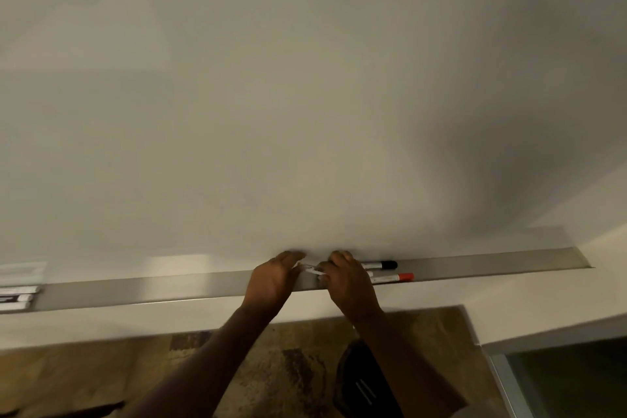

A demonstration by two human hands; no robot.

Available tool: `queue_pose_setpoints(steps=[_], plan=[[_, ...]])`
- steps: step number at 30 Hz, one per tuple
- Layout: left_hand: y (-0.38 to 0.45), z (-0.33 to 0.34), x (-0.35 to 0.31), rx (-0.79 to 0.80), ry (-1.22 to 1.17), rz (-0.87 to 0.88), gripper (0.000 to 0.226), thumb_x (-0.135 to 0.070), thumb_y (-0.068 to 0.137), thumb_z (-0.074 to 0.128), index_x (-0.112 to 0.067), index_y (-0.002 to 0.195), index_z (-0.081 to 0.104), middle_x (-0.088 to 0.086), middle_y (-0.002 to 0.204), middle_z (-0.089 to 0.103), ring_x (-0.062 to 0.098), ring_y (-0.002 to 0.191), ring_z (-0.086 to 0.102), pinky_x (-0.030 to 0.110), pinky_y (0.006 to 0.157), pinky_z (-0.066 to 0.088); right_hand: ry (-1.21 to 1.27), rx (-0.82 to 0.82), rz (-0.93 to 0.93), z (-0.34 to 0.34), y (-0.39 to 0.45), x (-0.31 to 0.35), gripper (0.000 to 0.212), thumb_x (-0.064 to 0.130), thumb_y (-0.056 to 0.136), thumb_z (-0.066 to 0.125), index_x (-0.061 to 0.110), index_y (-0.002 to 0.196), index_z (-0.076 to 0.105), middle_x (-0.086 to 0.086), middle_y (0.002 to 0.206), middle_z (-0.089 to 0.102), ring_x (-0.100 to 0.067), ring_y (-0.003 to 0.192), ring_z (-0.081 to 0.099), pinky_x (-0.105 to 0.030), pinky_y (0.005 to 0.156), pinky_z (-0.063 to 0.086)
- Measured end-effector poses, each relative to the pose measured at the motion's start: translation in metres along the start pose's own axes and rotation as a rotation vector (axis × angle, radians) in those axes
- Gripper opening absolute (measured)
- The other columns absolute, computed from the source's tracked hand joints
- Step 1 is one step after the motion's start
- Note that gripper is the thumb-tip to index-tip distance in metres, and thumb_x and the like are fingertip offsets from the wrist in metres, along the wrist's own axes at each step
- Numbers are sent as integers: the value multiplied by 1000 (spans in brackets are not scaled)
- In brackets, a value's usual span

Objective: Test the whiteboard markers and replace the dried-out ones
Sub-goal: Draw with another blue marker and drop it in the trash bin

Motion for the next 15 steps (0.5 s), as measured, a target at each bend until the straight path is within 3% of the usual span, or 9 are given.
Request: queue_pose_setpoints(steps=[4, 7, 9, 11, 15], plan=[[0, -35, -4, -48, -295, -81, 36, -46, 100, 53, -25, 126, 68, -10, 123, 71, 6, 106, 69, 28, 87, 58, 305, -139, 194, -41, 6, 17, 14, 18, 90, 71, 16, 104, 70, 3, 98, 64, -11, 90, 59, -19, 71, 52], [0, -71, -6, -155, -553, -188, 28, -35, 101, 56, -24, 122, 71, -11, 121, 71, 1, 111, 66, 25, 91, 57, 784, -271, 463, -79, 12, 32, 14, 18, 89, 74, 23, 101, 69, 10, 95, 70, -11, 86, 67, -22, 71, 58], [1, -94, -6, -204, -819, -302, 27, -26, 100, 56, -16, 119, 72, -4, 117, 74, 12, 111, 68, 33, 92, 58, 1154, -334, 631, -103, 19, 47, 18, 9, 87, 74, 19, 102, 71, 2, 95, 75, -19, 88, 71, -29, 68, 61], [2, -117, -9, -220, -1063, -375, 33, -25, 98, 52, -8, 121, 69, 5, 116, 74, 23, 110, 70, 42, 89, 60, 1420, -403, 672, -128, 27, 66, 21, 5, 85, 73, 8, 105, 70, -10, 97, 76, -28, 87, 74, -34, 70, 62], [3, -160, -24, -209, -1350, -358, 57, -48, 94, 60, -5, 132, 61, 11, 126, 69, 29, 119, 65, 40, 93, 58, 1767, -439, 657, -161, 45, 114, 26, 7, 80, 69, -2, 105, 66, -24, 100, 73, -38, 91, 73, -37, 78, 61]])
Point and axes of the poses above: each hand's wrist, its own y-axis towards the middle knuckle, its own z-axis out of the palm, x = y × z, the point moved 6 cm from there along y, towards the middle knuckle
